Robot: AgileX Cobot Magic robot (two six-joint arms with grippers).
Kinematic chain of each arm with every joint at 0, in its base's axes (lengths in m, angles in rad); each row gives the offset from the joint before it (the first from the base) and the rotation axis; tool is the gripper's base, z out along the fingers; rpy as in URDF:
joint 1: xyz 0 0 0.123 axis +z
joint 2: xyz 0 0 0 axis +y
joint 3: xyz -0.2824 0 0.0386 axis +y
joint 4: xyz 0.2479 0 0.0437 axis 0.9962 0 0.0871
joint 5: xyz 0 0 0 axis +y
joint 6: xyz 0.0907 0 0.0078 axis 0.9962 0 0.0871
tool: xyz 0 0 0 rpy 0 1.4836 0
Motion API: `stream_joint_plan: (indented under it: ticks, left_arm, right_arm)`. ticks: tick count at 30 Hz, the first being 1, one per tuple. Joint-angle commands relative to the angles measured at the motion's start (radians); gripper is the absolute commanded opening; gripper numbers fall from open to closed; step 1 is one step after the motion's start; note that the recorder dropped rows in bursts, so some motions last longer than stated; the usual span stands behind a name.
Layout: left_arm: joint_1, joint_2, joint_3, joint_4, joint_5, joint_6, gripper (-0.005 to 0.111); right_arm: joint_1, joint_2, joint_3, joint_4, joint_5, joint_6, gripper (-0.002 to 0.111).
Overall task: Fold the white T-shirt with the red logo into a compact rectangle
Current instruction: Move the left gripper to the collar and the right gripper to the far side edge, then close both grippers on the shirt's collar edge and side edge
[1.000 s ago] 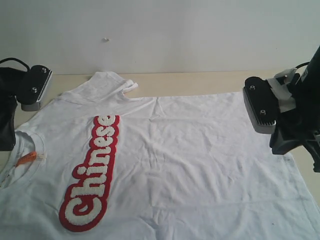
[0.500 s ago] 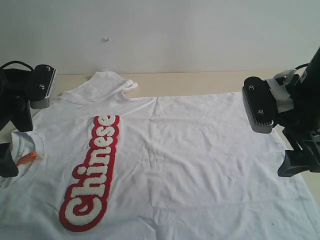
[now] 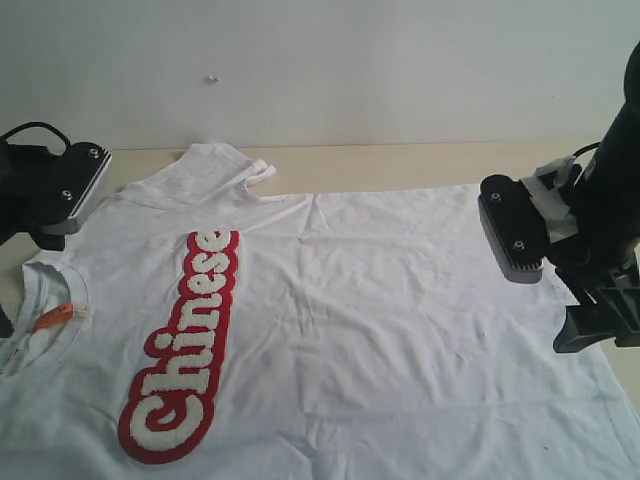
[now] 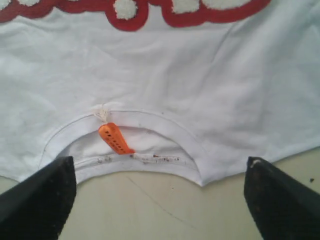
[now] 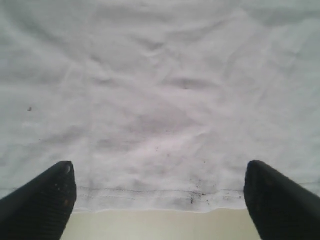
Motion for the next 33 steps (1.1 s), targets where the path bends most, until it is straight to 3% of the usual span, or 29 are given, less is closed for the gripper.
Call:
stream_joint_plan:
  ticks: [1, 5, 13, 30, 33]
  left_arm:
    - [0.088, 0.065, -0.014, 0.017, -0.026, 0.095, 0.085]
    - [0.130, 0.139, -0.014, 0.024, -0.066, 0.126, 0.085]
    - [0.132, 0.240, -0.014, 0.022, -0.100, 0.125, 0.085]
    - [0.132, 0.257, -0.014, -0.061, -0.136, 0.205, 0.085]
    - [0.132, 0.268, -0.014, -0.061, -0.136, 0.205, 0.085]
  right_arm:
    - [-0.035, 0.065, 0.002, -0.011, -0.067, -0.025, 0.085]
    - [-0.067, 0.114, 0.002, -0.025, -0.133, -0.062, 0.085]
    - [-0.106, 0.186, -0.065, -0.025, -0.089, -0.071, 0.085]
    - [-0.106, 0.408, -0.207, -0.027, -0.037, -0.074, 0.085]
    - [-0.106, 0.432, -0.211, -0.027, -0.043, -0.074, 0.080]
